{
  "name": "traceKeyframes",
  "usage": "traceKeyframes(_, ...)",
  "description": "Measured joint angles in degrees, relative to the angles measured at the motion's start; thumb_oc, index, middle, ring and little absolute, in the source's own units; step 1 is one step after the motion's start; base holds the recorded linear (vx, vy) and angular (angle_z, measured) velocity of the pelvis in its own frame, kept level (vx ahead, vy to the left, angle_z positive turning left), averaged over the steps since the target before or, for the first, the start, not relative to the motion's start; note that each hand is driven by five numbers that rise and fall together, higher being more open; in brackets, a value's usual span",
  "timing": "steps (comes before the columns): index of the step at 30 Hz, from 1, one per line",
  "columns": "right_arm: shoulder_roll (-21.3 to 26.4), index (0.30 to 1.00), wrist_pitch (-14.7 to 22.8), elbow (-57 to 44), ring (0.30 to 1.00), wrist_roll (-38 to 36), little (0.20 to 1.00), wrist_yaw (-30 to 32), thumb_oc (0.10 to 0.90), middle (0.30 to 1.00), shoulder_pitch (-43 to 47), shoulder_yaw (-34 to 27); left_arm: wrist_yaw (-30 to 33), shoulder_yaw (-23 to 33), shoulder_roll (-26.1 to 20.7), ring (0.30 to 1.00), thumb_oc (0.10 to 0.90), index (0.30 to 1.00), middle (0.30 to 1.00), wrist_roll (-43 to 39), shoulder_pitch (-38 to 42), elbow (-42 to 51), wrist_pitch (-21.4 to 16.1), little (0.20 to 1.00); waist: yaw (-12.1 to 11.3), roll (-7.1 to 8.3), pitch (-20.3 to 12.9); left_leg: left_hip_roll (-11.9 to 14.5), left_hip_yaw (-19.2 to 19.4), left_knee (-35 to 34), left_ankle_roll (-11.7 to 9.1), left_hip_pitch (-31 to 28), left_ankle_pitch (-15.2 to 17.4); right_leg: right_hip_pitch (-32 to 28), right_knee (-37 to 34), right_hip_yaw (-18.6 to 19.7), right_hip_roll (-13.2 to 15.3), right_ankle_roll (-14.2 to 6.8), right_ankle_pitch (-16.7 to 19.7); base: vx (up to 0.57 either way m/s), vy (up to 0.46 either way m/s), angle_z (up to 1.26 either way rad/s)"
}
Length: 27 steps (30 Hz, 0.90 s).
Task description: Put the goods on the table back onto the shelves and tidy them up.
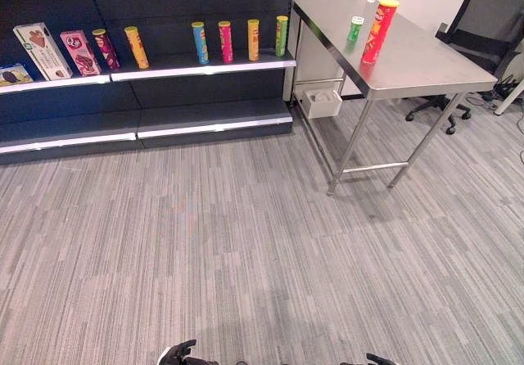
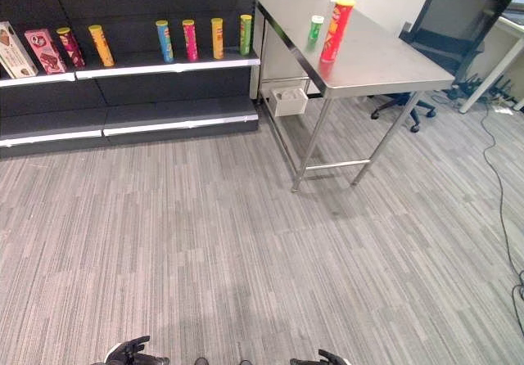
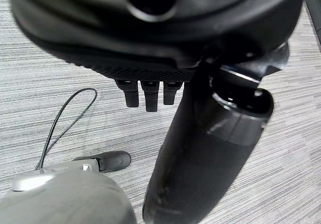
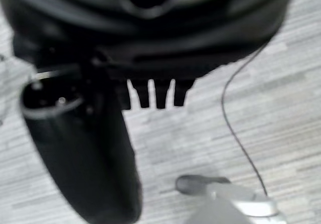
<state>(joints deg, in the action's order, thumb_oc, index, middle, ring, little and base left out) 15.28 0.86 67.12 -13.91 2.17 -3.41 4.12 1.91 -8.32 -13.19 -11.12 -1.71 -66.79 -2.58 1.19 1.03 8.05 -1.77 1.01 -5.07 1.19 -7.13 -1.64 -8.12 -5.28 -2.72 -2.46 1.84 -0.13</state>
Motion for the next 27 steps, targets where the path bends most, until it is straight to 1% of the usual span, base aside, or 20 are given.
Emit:
traceKeyframes(8,0.0,0.900,0.0,0.0,0.900,0.0,0.900,-0.1,0.800,0.900,0.0,0.0,0.0,0.0,0.0,0.900,0.800,0.900,0.900,-0.2,0.0,0.5,-0.1,0.900,0.1,-0.45,-0.3,0.0,0.1,0.0,0.0,-0.1,0.0,-0.1,0.0,0.1,0.0,0.0,0.0,0.00,-0.004,0.00)
traceKeyframes(10,0.0,0.900,0.0,-0.2,0.900,0.0,0.900,-0.1,0.800,0.900,0.1,0.0,0.0,0.2,0.1,0.900,0.800,0.900,0.900,-1.5,-0.1,0.5,-0.1,0.900,0.1,-0.54,-0.3,0.1,0.4,0.0,0.0,-0.1,0.0,0.1,0.0,0.4,-0.1,-0.3,-0.1,0.00,-0.068,-0.12)
traceKeyframes(11,0.0,0.900,0.0,-0.2,0.900,0.0,0.900,-0.1,0.800,0.900,0.6,0.2,0.0,0.2,0.1,0.900,0.800,0.900,0.900,-2.3,-0.2,0.4,-0.1,0.900,-0.3,-0.56,-0.4,0.3,1.5,0.0,0.0,-0.1,0.0,0.4,0.0,1.2,-0.2,-0.3,-0.1,0.02,-0.065,-0.23)
traceKeyframes(14,0.0,0.900,-0.1,-0.4,0.900,-0.1,0.900,-0.1,0.800,0.900,1.5,1.1,0.0,-0.3,0.2,0.900,0.800,0.900,0.900,-2.4,0.3,0.8,0.0,0.900,0.0,-0.57,-0.4,0.5,1.6,0.0,-0.1,0.2,0.0,0.7,0.0,1.4,-0.3,-0.4,0.0,0.05,-0.109,-0.09)
traceKeyframes(16,0.0,0.900,-0.1,-1.1,0.900,-1.2,0.900,-0.1,0.800,0.900,1.7,1.1,0.0,-0.4,0.3,0.900,0.800,0.900,0.900,-4.0,0.3,3.6,0.1,0.900,0.3,-0.57,-0.4,0.6,1.5,0.0,-0.2,0.8,-0.1,1.2,0.0,1.4,-0.4,-0.4,0.0,0.03,-0.185,0.00)
traceKeyframes(18,-0.1,0.900,0.1,-3.7,0.900,-2.8,0.900,-0.1,0.800,0.900,1.4,1.8,0.1,-0.4,0.3,0.900,0.800,0.900,0.900,-6.5,0.4,6.1,-0.1,0.900,0.3,-0.54,-0.2,1.0,1.6,0.9,-1.1,3.0,-0.2,3.4,0.5,1.6,-0.9,-0.3,0.0,-0.01,-0.188,0.01)
traceKeyframes(19,-0.4,0.900,0.1,-5.0,0.900,-3.1,0.900,-0.2,0.800,0.900,1.9,2.3,0.0,-0.3,-0.3,0.900,0.800,0.900,0.900,-7.4,2.1,6.7,-0.4,0.900,0.2,0.60,1.7,0.8,1.5,5.7,-1.9,6.5,0.3,4.9,1.3,1.6,-0.6,0.0,-0.2,0.00,-0.268,0.08)
traceKeyframes(20,-0.8,0.900,0.2,-5.0,0.900,-3.1,0.900,-0.3,0.800,0.900,3.0,2.3,0.0,-0.1,-0.6,0.900,0.800,0.900,0.900,-7.5,3.3,6.6,-0.8,0.900,-0.1,1.93,3.2,0.3,1.6,10.2,-2.0,9.5,0.3,5.1,1.3,1.6,0.0,0.7,0.3,0.05,-0.288,0.31)
traceKeyframes(21,-0.4,0.900,0.8,-5.7,0.900,-3.1,0.900,-0.6,0.800,0.900,3.5,2.7,0.1,0.1,-0.4,0.900,0.800,0.900,0.900,-7.6,4.4,7.3,-1.3,0.900,-0.5,2.95,5.8,0.4,1.3,29.2,-4.3,20.8,0.8,8.7,5.8,-0.2,-0.4,4.7,-0.4,0.18,-0.272,0.46)
traceKeyframes(22,-0.4,0.900,1.1,-6.1,0.900,-3.1,0.900,-0.7,0.800,0.900,4.0,2.7,0.0,0.0,-0.9,0.900,0.800,0.900,0.900,-8.0,4.9,8.5,-2.1,0.900,-0.5,3.67,8.3,1.0,0.8,41.9,-7.3,28.5,-2.6,9.7,8.9,-0.8,0.2,5.6,-2.6,0.33,-0.103,0.67)
traceKeyframes(23,-0.6,0.900,0.7,-3.2,0.900,-3.0,0.900,-0.7,0.800,0.900,5.1,2.7,-1.1,2.9,-1.5,0.900,0.800,0.900,0.900,-10.3,6.3,7.9,-2.3,0.900,-1.2,3.81,10.4,2.8,1.8,50.4,-4.9,35.7,-4.7,8.6,9.3,-1.7,-0.7,6.7,-3.5,0.57,0.029,0.51)
traceKeyframes(24,-0.4,0.900,0.3,-1.1,0.900,-2.9,0.900,-0.6,0.800,0.900,5.5,2.6,-1.0,3.6,-2.2,0.900,0.800,0.900,0.900,-10.0,7.7,7.7,-2.8,0.900,-2.2,4.29,10.7,3.0,5.0,42.9,-2.8,37.1,-3.1,8.3,9.2,-1.5,-0.8,6.5,-4.5,0.58,0.112,0.32)
traceKeyframes(25,0.1,0.900,0.0,-0.1,0.900,-2.9,0.900,-0.7,0.800,0.900,5.8,2.5,-0.9,3.3,-2.7,0.900,0.800,0.900,0.900,-9.1,7.8,6.8,-2.8,0.900,-2.6,3.60,10.6,2.9,5.3,30.7,-3.3,35.1,-3.4,7.0,8.0,-1.3,-0.9,5.5,-4.8,0.64,0.123,-0.24)
traceKeyframes(26,1.4,0.900,-0.1,0.8,0.900,-2.9,0.900,-0.7,0.800,0.900,5.8,2.1,-1.1,2.8,-2.0,0.900,0.800,0.900,0.900,-8.8,6.2,4.8,-2.8,0.900,-2.9,1.51,9.9,3.4,4.4,8.0,-4.9,30.5,-4.4,5.1,6.0,-1.3,-2.1,3.6,-5.3,0.70,0.155,-0.55)
traceKeyframes(27,2.9,0.900,-0.5,2.2,0.900,-2.7,0.900,-0.6,0.800,0.900,5.9,2.1,-0.9,2.7,-0.8,0.900,0.800,0.900,0.900,-8.3,5.6,2.0,-1.7,0.900,-3.3,-1.35,9.7,4.2,3.8,-1.0,-6.1,30.1,-4.6,1.9,3.9,-1.5,-3.4,3.2,-5.7,0.95,0.257,-0.69)
